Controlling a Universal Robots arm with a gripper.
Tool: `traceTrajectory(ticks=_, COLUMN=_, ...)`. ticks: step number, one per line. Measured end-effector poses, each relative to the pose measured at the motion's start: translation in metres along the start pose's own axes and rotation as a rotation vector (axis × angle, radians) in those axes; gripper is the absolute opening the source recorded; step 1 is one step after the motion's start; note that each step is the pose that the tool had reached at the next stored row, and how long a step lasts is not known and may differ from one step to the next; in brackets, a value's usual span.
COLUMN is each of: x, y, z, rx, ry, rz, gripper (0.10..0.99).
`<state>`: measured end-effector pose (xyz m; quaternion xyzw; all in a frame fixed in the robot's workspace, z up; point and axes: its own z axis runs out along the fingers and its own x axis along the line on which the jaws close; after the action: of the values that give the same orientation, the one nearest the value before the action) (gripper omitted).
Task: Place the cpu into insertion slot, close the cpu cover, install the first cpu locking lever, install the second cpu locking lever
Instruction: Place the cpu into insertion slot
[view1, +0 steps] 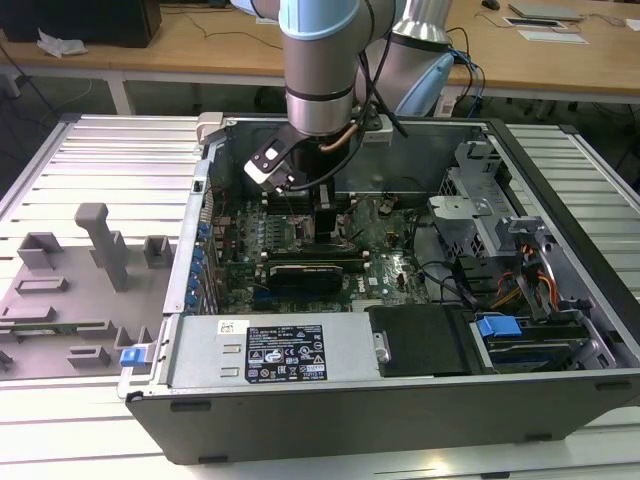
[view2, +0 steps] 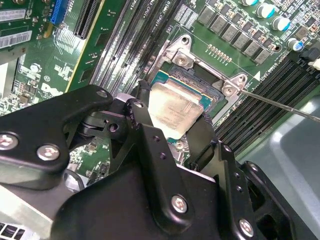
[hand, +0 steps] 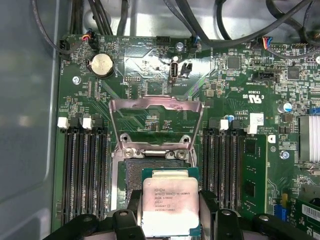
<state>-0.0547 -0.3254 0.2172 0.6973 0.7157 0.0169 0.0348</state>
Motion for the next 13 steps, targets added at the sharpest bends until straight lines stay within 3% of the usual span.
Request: traceTrajectory(ticks=13, x=0.0064, y=-0.0005, z=0.0079, rx=0.001, ry=-0.0025, rz=0.018, gripper=0.541)
